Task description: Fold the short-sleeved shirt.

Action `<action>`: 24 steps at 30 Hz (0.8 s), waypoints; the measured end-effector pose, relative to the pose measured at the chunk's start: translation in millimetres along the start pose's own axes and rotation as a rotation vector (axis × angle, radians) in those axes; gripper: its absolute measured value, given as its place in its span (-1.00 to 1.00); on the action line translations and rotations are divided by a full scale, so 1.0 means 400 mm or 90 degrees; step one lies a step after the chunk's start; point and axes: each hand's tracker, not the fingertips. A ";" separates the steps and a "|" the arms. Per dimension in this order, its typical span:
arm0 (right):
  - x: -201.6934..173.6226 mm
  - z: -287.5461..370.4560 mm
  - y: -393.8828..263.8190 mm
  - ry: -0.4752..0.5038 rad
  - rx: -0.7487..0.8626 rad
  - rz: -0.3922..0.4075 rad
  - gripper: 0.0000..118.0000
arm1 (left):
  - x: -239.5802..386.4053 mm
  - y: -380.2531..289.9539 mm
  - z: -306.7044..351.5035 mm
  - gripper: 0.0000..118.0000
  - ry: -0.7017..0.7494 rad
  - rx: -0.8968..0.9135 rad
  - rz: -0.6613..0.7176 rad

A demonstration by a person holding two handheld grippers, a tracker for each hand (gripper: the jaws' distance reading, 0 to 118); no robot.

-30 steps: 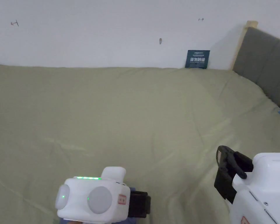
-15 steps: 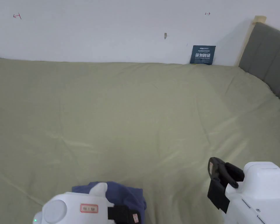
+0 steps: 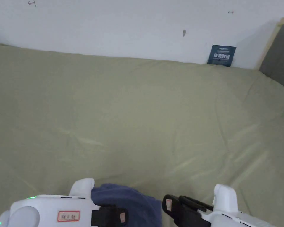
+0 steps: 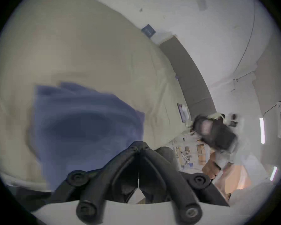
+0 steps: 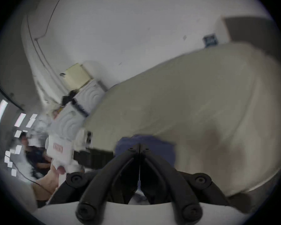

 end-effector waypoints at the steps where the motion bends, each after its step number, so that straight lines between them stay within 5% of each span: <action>1: 0.010 -0.041 -0.008 0.033 -0.026 -0.025 -0.95 | -0.016 0.005 0.031 -1.00 0.022 0.012 0.003; 7: 0.144 -0.271 -0.075 0.221 -0.157 -0.191 -0.95 | -0.145 0.057 0.102 -1.00 0.078 0.014 0.033; 10: 0.266 -0.326 -0.115 0.207 -0.191 -0.285 -0.95 | -0.194 0.071 0.089 -1.00 0.080 -0.007 0.039; 12: 0.330 -0.325 -0.140 0.291 -0.182 -0.369 -0.95 | -0.221 0.077 0.082 -0.97 0.067 -0.013 0.044; 13: 0.332 -0.315 -0.135 0.309 -0.163 -0.380 -0.95 | -0.232 0.080 0.079 -0.70 0.037 -0.026 0.052; 14: 0.327 -0.311 -0.132 0.296 -0.165 -0.376 -0.95 | -0.241 0.082 0.072 -0.13 0.025 -0.037 0.059; 15: 0.322 -0.310 -0.134 0.290 -0.169 -0.367 -0.95 | -0.250 0.083 0.063 0.74 0.003 -0.049 0.065; 16: 0.319 -0.312 -0.134 0.291 -0.173 -0.358 -0.95 | -0.257 0.083 0.048 1.00 -0.023 -0.064 0.070; 24: 0.331 -0.316 -0.132 0.306 -0.176 -0.382 -0.95 | -0.274 0.083 -0.115 0.99 -0.153 -0.119 0.104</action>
